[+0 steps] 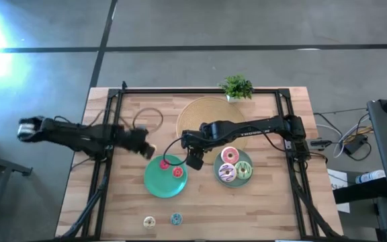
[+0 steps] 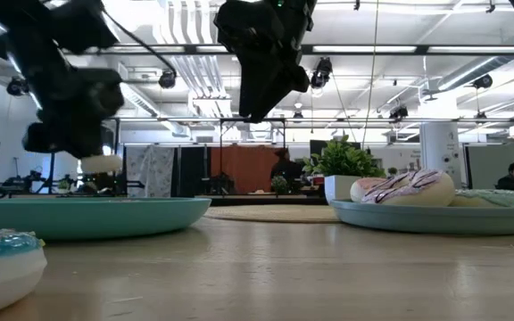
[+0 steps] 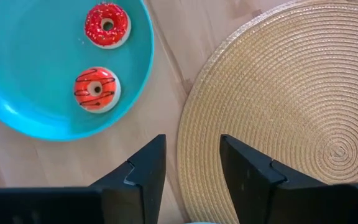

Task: Pick & Place donuts
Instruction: Put the small yellow donut on the light green plate, then put the small white donut on the light green plate

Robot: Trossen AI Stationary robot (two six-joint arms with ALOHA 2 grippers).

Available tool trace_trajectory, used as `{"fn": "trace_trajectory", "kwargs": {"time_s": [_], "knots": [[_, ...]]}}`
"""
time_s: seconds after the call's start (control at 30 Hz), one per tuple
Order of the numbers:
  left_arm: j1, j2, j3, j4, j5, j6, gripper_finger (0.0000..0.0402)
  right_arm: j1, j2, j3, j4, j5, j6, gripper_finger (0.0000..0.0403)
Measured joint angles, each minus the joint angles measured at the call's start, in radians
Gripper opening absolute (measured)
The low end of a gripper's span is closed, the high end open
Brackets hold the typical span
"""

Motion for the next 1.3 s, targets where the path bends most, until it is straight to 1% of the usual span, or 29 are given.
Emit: {"fn": "trace_trajectory", "kwargs": {"time_s": [0.07,0.17,0.23,0.33,0.4,0.53,0.6,0.7,0.83,0.93,1.03,1.13,1.17,1.3], "knots": [[-0.137,0.015,0.005,0.007,-0.072,-0.083,0.0001,0.0,0.0,0.0,0.004,0.0,0.001,0.0141],[-0.296,0.047,0.011,0.019,-0.16,-0.203,0.0,-0.003,0.0,0.0,0.007,0.0,0.003,0.014],[-0.369,0.076,0.011,0.034,-0.192,-0.274,0.0,-0.004,0.0,0.0,0.008,0.0,0.008,0.0139],[-0.44,0.135,0.011,0.053,-0.201,-0.338,0.0,-0.005,0.0,0.0,0.008,0.0,0.023,0.0139],[-0.461,0.181,0.011,0.055,-0.204,-0.349,0.0,-0.005,0.0,0.0,0.009,0.0,0.03,0.0139],[-0.466,0.27,0.01,0.065,-0.188,-0.397,0.0007,-0.005,0.0,0.0,0.009,0.0,0.054,0.0137],[-0.466,0.301,0.01,0.092,-0.167,-0.401,0.0022,-0.003,0.0,0.0,0.009,0.0,0.069,0.0136],[-0.467,0.325,0.026,0.11,-0.154,-0.393,0.0057,0.001,0.0,0.0,0.009,-0.001,0.08,0.0138],[-0.467,0.324,0.058,0.11,-0.157,-0.347,0.0098,0.007,0.0,0.0,0.009,-0.002,0.088,0.0138],[-0.467,0.305,0.081,0.091,-0.167,-0.327,0.0113,0.013,0.0,0.0,0.008,-0.002,0.095,0.0135],[-0.47,0.284,0.093,0.054,-0.146,-0.281,0.0116,0.021,0.0,0.0,0.008,-0.002,0.103,0.0135],[-0.511,0.262,0.101,0.064,-0.11,-0.14,0.0117,0.03,0.0,0.0,0.007,-0.004,0.103,0.0137],[-0.529,0.255,0.104,0.067,-0.113,-0.12,0.0117,0.032,0.0,0.0,0.007,-0.004,0.103,0.0137],[-0.575,0.25,0.1,0.044,-0.125,-0.156,0.0117,0.043,0.0,-0.001,-0.001,-0.003,0.103,0.0139]]}}
